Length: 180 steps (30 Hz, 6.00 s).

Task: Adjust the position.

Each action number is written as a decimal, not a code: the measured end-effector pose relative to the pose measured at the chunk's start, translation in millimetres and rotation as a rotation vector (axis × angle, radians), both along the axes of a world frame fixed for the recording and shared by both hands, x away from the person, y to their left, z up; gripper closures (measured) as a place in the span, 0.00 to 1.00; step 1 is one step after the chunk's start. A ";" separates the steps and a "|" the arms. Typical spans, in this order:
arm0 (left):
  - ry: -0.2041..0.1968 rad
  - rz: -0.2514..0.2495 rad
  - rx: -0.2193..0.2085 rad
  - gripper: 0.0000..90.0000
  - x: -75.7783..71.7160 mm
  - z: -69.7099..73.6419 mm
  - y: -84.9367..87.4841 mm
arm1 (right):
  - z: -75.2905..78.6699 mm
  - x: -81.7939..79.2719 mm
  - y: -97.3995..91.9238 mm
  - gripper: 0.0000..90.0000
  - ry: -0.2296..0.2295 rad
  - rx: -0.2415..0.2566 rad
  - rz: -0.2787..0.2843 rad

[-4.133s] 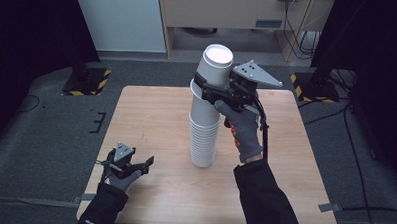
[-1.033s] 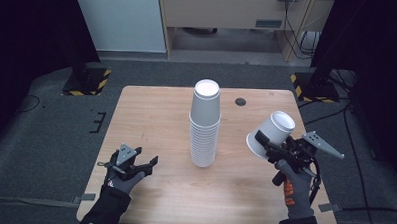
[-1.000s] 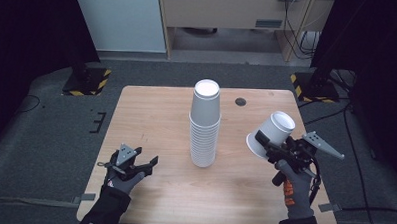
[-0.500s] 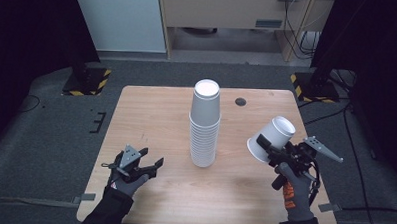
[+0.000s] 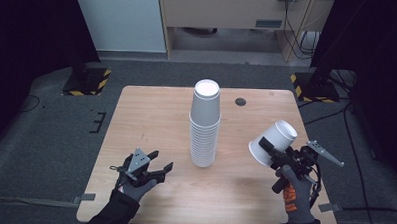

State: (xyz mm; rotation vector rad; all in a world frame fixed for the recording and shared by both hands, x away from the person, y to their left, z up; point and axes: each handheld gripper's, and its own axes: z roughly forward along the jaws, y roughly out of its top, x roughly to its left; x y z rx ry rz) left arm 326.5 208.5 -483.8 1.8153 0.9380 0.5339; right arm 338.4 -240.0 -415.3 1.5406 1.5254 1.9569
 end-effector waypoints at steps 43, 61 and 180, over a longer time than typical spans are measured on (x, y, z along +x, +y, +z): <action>-0.085 -0.171 -0.065 0.43 -15.4 25.1 -66.5 | -25.1 -3.9 7.2 0.17 0.087 0.186 0.030; -0.095 -0.230 -0.046 0.48 -13.0 24.4 -100.9 | -25.2 -4.7 8.3 0.17 0.087 0.183 0.026; -0.212 -0.362 -0.101 0.91 30.0 21.7 -204.3 | -33.2 -0.7 16.6 0.16 0.128 0.175 0.077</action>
